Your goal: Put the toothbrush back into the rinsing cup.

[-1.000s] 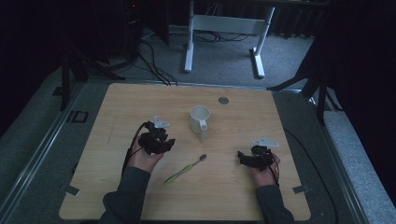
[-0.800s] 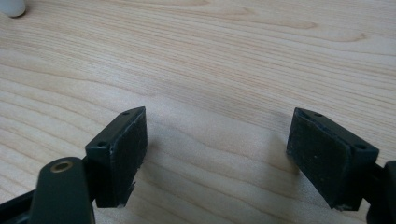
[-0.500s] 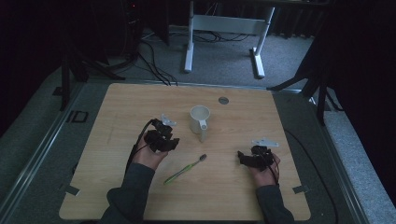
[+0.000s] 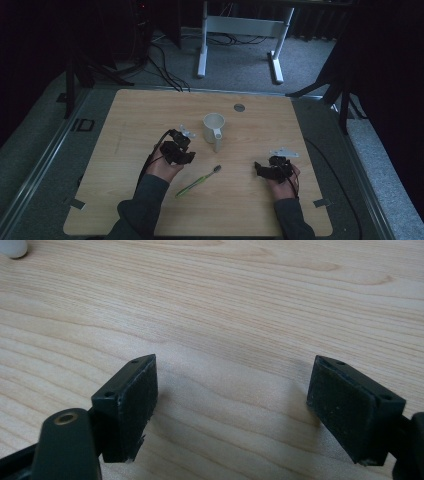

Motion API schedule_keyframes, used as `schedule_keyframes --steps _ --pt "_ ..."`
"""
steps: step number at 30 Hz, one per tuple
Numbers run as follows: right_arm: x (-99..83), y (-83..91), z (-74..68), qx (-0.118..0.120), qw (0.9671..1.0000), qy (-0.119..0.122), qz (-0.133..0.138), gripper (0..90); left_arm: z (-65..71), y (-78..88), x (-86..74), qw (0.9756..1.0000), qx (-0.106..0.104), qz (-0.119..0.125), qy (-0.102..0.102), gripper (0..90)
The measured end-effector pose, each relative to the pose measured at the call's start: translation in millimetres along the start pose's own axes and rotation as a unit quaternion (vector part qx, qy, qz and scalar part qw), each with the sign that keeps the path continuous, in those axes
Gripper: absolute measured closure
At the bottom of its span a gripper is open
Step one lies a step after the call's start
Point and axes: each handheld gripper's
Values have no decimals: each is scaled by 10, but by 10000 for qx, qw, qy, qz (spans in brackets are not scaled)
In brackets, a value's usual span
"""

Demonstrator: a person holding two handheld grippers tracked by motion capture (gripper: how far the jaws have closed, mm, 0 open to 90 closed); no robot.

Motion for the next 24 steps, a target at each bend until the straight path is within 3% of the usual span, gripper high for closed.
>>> schedule_keyframes --steps 24 --pt "5 -3 -5 5 10000 -3 -2 200 45 -136 34 9987 -178 -463 -102 629"
Point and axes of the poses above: each handheld gripper's, and its own axes: y roughly backward along the jaws, x roughly out of its top, z roughly to its right, and after that the axes turned 5 degrees about -z, right-handed
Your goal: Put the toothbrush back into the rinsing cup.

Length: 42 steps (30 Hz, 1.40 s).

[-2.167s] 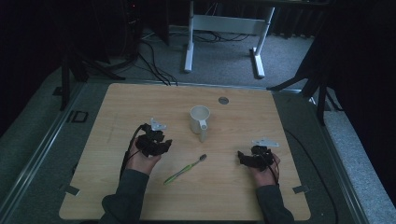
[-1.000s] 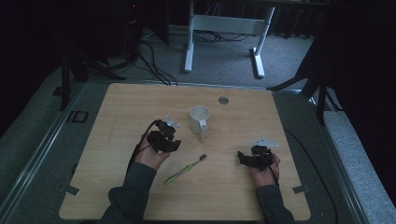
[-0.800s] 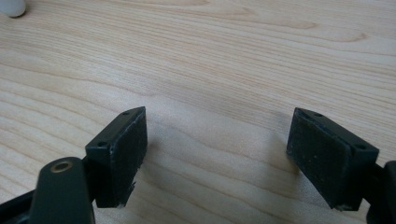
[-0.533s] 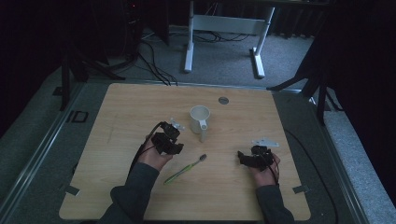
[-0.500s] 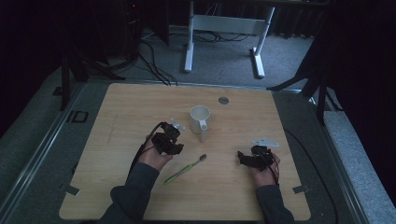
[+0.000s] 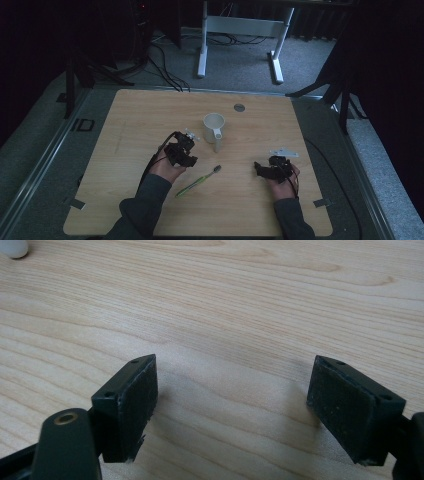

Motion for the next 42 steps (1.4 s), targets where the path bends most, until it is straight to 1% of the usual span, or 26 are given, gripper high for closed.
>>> schedule_keyframes --steps 17,23,28,30,36,42 --pt "0 -1 0 1 10000 2 1 200 95 -74 47 9991 -95 -308 -271 637" --pt "0 0 0 1 10000 5 -3 200 139 -116 58 9978 -141 -475 -436 635" --pt "0 -1 0 1 10000 10 -1 200 173 -142 59 9968 -186 -571 -534 640" --pt "0 -1 1 1 10000 10 -1 200 185 -152 59 9964 -212 -601 -551 641" --pt "0 -1 1 2 10000 14 -1 200 220 -187 67 9944 -267 -772 -672 640" --pt "1 -2 0 5 10000 17 1 200 255 -228 72 9928 -310 -877 -753 637"
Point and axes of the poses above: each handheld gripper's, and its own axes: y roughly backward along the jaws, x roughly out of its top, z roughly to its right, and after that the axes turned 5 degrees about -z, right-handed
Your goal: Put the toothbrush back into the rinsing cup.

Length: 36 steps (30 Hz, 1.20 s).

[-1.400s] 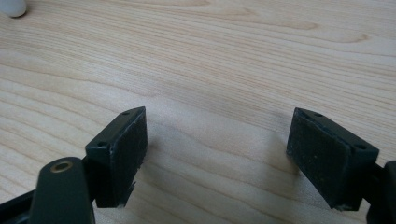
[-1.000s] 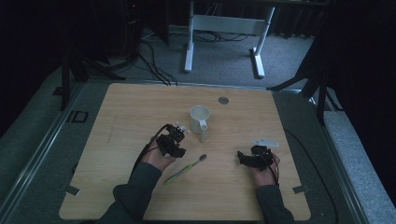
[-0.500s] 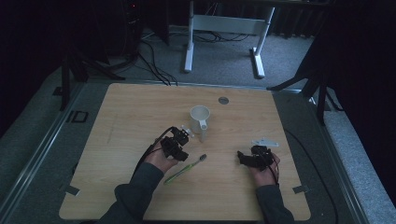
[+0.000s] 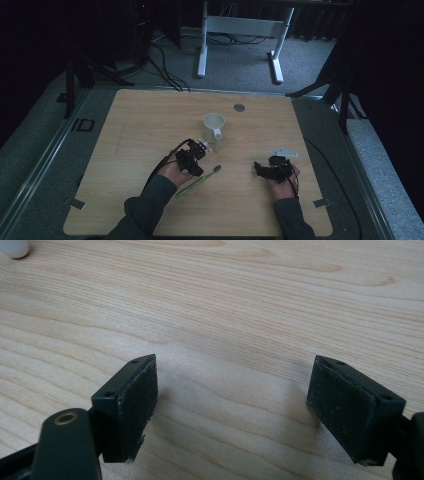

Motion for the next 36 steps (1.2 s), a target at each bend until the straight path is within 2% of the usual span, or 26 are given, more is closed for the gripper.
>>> schedule_keyframes --steps 18,36 --pt "2 -3 -2 8 10000 14 1 200 52 -96 52 9987 -181 -401 -270 639" --pt "3 -4 -2 9 10000 17 1 200 98 -171 110 9975 -215 -645 -215 645"
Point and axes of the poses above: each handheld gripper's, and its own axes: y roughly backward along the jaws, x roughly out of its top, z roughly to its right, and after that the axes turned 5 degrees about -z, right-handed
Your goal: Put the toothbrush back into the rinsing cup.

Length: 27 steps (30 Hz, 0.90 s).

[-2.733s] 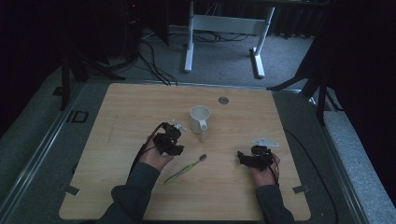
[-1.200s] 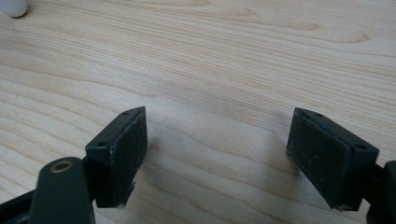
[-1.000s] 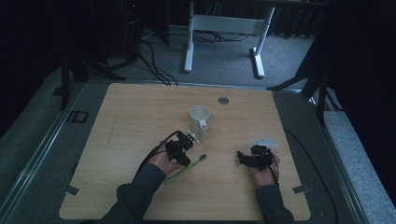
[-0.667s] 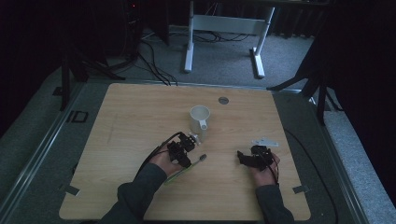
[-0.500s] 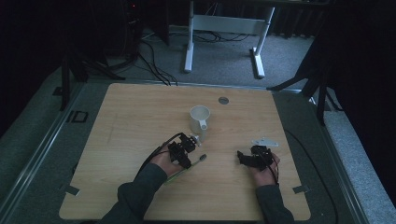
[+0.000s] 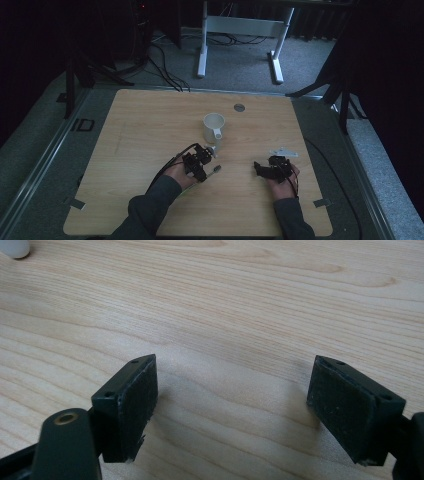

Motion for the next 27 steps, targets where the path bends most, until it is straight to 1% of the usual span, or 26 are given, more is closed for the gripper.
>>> schedule_keyframes --steps 7,17,27 --pt "0 0 0 0 10000 -1 1 200 14 -54 27 9999 28 -147 18 653" --pt "0 0 0 0 10000 -2 0 200 4 -97 51 9996 -19 -246 97 666" --pt "0 0 0 1 10000 0 1 200 -9 -135 59 9994 -55 -344 69 699"
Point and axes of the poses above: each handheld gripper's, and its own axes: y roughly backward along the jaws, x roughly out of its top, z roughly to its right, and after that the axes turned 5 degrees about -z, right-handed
